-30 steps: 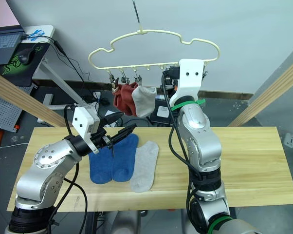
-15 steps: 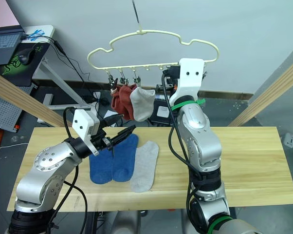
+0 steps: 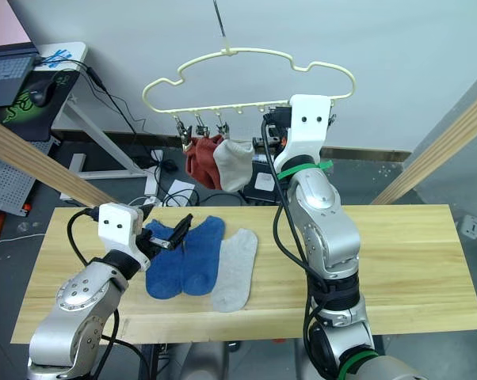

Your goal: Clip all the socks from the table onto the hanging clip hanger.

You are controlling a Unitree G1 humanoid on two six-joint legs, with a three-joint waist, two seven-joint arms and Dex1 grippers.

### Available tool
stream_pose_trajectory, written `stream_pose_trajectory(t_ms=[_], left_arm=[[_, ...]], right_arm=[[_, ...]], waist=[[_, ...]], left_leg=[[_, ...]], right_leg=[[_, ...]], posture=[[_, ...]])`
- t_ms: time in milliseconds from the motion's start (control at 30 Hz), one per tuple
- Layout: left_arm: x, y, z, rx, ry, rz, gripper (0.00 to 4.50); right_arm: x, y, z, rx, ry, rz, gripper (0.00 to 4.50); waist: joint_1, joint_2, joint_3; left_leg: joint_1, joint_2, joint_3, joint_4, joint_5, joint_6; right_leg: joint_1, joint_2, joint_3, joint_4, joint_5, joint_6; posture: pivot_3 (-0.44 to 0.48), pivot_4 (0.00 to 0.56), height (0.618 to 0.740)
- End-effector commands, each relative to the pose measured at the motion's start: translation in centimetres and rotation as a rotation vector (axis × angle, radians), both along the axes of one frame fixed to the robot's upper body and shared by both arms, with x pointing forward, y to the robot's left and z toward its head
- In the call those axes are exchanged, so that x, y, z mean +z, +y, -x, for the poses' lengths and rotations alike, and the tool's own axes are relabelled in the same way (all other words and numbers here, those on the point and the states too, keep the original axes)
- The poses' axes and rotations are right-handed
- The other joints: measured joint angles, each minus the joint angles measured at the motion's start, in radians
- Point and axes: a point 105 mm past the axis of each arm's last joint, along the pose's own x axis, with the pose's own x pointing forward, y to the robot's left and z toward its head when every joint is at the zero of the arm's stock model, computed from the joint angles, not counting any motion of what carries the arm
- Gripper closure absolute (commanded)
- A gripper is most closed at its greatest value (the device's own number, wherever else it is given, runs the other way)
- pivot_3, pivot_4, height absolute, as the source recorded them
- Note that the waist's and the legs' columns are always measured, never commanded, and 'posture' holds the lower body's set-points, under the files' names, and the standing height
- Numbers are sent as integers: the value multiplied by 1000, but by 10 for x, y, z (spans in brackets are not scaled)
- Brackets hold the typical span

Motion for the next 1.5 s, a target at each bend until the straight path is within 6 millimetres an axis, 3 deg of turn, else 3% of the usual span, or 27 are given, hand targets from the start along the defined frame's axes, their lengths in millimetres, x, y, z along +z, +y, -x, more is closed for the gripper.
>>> stream_pose_trajectory(t_ms=[33,400,567,767,867,1067,1200,1367,1500], left_arm=[[-9,17,-1,100,46,18,0],[-43,40,-29,301,191,151,0],[-50,48,-33,380,218,186,0],[-69,43,-30,386,316,194,0],[-73,41,-29,375,341,185,594],[-75,44,-31,381,352,167,2356],[-66,41,-32,343,306,159,3333],[-15,-1,-41,95,79,86,4495],[20,-53,-36,-162,-63,34,4500]], right_arm=[[19,13,10,58,-64,-49,4265],[18,14,10,68,-55,-41,4265],[17,14,10,68,-51,-38,4265],[17,14,11,67,-49,-38,4265],[17,14,11,66,-48,-38,4265],[16,15,11,70,-46,-38,4265],[16,15,12,72,-46,-38,4265],[16,15,12,72,-48,-42,4265],[19,14,13,71,-54,-48,4265]], waist=[[0,0,0],[1,-1,0],[-2,-1,1],[-1,-1,1],[-1,-1,1],[-1,-1,1],[-1,-1,1],[0,-1,1],[5,-1,1]], left_leg=[[0,0,0,0,0,0],[0,0,0,0,0,0],[0,0,0,0,0,0],[0,0,0,0,0,0],[0,0,0,0,0,-1],[0,0,0,0,1,-1],[0,0,0,0,1,-1],[0,0,0,0,1,-1],[0,-1,0,0,1,-2]], right_leg=[[0,0,0,0,0,0],[0,0,-1,1,0,0],[0,0,-1,1,0,0],[0,0,-1,1,0,0],[0,0,-1,2,0,0],[0,0,-1,2,0,0],[0,0,-1,2,0,0],[0,-1,-1,2,0,0],[0,-1,-1,2,0,0]], posture=[[-29,421,740],[-37,423,740],[-45,425,740],[-50,425,740],[-52,425,740],[-52,422,740],[-51,418,740],[-50,415,740],[-57,413,740]])
